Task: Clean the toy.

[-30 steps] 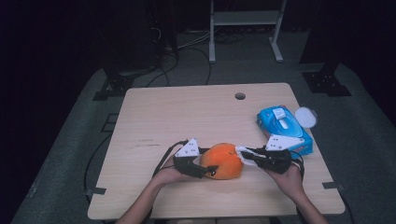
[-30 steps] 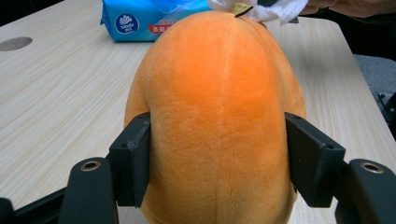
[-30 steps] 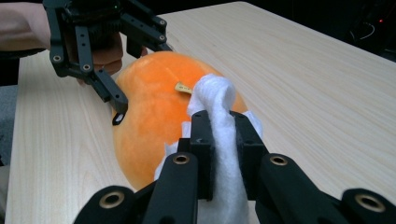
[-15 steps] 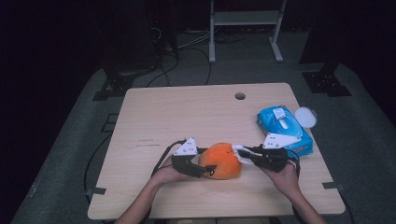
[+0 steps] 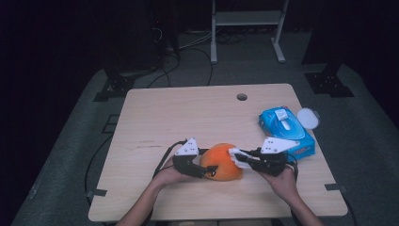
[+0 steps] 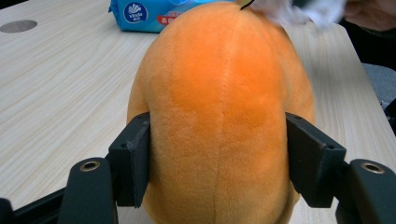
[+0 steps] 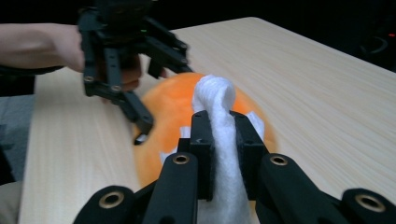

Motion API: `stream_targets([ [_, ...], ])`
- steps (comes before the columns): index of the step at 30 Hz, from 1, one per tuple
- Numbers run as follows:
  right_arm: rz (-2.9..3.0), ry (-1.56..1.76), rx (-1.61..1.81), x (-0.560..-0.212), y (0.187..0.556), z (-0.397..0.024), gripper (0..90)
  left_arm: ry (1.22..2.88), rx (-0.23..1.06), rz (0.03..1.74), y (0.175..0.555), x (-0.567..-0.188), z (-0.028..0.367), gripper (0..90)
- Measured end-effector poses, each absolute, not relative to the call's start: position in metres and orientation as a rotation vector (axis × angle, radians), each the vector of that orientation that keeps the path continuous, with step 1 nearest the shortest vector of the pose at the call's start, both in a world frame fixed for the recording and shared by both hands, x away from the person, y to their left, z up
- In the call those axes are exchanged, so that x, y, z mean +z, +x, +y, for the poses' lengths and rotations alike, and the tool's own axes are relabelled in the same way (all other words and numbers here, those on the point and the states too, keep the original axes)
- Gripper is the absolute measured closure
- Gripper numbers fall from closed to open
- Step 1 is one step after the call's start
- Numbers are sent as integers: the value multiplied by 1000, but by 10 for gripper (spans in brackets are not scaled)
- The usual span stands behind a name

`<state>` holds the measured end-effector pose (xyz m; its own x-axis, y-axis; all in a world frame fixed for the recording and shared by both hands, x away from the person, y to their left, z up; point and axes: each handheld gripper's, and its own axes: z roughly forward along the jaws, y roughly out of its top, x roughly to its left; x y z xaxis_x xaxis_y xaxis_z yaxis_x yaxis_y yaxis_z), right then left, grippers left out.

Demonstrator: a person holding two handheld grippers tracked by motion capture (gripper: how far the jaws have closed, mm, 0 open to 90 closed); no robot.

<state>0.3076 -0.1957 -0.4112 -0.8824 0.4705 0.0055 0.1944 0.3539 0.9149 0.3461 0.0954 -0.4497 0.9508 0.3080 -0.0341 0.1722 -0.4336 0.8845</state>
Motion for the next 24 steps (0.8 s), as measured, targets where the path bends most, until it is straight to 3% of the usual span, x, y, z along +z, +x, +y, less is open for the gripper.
stream_targets([
  [6,2407,477,1466,-413,300,-173,805,2031,157,350,346,-449,95,317],
  [17,2306,679,1519,-412,318,-218,805,2032,160,335,346,-449,95,317],
  [24,2319,713,1554,-416,319,-218,806,2034,150,325,345,-448,95,301],
])
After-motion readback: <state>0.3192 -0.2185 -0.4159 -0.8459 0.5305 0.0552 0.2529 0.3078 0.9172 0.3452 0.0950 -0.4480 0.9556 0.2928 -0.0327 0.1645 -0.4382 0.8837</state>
